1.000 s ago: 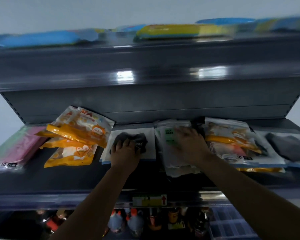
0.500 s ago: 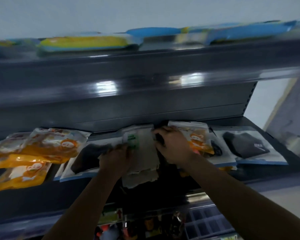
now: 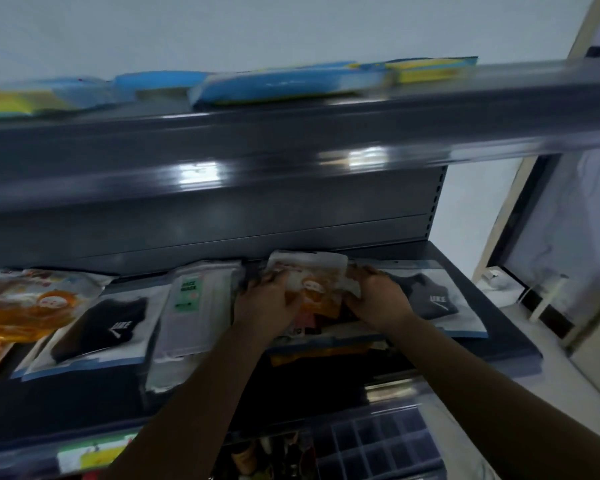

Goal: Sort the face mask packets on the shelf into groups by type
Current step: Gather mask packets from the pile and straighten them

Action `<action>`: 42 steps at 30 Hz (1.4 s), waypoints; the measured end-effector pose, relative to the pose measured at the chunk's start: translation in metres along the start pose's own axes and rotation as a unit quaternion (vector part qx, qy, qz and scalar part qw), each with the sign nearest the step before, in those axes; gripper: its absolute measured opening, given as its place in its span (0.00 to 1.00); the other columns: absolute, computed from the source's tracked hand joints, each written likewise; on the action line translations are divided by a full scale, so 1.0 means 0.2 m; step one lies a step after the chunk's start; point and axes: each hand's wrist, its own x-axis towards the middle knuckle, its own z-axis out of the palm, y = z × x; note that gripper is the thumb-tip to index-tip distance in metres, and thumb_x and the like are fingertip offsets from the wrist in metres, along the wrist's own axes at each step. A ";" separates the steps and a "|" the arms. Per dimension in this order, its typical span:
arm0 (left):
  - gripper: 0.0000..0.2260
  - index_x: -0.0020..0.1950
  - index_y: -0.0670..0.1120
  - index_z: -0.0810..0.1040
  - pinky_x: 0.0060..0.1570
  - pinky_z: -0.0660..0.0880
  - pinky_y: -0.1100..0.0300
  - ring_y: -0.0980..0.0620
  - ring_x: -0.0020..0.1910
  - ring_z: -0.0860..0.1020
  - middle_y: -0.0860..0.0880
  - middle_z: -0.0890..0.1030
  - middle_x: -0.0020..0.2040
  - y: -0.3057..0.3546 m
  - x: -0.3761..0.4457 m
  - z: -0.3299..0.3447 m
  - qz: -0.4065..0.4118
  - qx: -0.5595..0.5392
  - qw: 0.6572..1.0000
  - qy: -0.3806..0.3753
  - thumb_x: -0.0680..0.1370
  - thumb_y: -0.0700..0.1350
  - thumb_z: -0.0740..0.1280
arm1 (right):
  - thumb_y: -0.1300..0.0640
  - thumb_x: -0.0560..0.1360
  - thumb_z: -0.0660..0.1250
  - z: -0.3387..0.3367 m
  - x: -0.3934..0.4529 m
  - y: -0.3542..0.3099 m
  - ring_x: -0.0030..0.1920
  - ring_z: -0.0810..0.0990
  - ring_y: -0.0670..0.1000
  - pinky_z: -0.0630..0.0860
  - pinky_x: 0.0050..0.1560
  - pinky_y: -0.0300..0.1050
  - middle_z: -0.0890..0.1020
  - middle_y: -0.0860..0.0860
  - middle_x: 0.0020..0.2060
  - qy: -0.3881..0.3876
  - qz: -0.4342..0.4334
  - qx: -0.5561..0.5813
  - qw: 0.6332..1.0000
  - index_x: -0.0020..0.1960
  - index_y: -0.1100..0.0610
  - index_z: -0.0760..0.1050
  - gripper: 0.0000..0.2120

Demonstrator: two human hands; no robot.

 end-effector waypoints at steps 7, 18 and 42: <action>0.24 0.73 0.55 0.63 0.68 0.64 0.47 0.42 0.72 0.61 0.53 0.60 0.76 0.13 0.02 0.08 -0.028 0.022 0.999 -0.012 0.79 0.61 0.54 | 0.51 0.78 0.58 -0.02 -0.06 0.32 0.64 0.72 0.59 0.70 0.62 0.53 0.74 0.55 0.64 -0.001 0.056 0.002 0.998 0.67 0.51 0.69 0.19; 0.32 0.72 0.46 0.65 0.65 0.68 0.49 0.40 0.67 0.68 0.43 0.70 0.69 0.23 0.08 0.18 -0.102 -0.032 0.994 0.038 0.74 0.63 0.62 | 0.38 0.72 0.64 -0.07 -0.12 0.59 0.68 0.67 0.60 0.65 0.65 0.58 0.69 0.54 0.68 -0.021 0.117 -0.002 0.993 0.74 0.50 0.58 0.35; 0.46 0.71 0.50 0.64 0.61 0.72 0.43 0.44 0.65 0.70 0.46 0.70 0.66 0.26 -0.07 0.21 -0.155 -0.382 0.891 0.190 0.57 0.48 0.82 | 0.60 0.68 0.75 -0.12 -0.13 0.72 0.52 0.79 0.56 0.75 0.53 0.47 0.81 0.60 0.56 0.127 0.207 0.405 0.882 0.61 0.64 0.75 0.23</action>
